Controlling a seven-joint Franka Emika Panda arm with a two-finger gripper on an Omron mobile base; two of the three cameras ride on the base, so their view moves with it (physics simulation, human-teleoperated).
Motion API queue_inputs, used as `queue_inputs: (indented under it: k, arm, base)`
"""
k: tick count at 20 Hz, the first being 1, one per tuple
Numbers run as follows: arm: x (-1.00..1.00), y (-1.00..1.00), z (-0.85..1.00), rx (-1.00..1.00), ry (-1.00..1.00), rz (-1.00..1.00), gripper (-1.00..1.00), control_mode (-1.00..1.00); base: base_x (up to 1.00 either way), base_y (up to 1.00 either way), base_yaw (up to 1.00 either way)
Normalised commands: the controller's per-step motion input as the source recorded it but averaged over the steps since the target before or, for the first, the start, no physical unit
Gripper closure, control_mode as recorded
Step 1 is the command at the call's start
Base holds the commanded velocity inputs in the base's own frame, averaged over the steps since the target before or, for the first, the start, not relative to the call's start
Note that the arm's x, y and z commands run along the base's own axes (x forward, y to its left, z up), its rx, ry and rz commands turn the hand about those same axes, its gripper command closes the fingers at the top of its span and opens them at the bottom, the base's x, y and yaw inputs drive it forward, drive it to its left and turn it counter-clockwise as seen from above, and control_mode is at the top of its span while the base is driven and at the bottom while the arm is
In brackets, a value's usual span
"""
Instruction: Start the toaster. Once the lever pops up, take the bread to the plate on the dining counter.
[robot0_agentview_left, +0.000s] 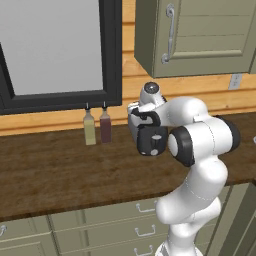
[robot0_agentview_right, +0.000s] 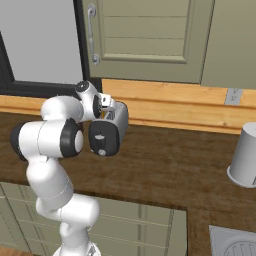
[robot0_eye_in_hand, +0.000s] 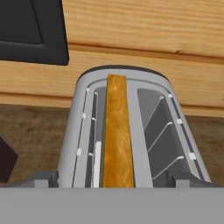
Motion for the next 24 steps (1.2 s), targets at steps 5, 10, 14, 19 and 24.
queue_inputs:
  k: [5,10,14,19,24]
  arm:
    - [0.03,0.00,-0.03,0.00,0.00,0.00,1.00,-1.00]
    - [0.00,0.00,0.00,0.00,0.00,0.00,1.00,-1.00]
    - [0.00,0.00,0.00,0.00,0.00,0.00,1.00,-1.00]
    - [-0.12,0.00,0.02,0.00,-0.04,0.00,1.00,-1.00]
    - [-0.16,0.00,0.37,0.00,-0.10,0.00,1.00,-1.00]
  base:
    - [0.00,0.00,0.00]
    - [0.00,0.00,0.00]
    - [0.00,0.00,0.00]
    - [0.00,0.00,0.00]
    - [0.00,0.00,0.00]
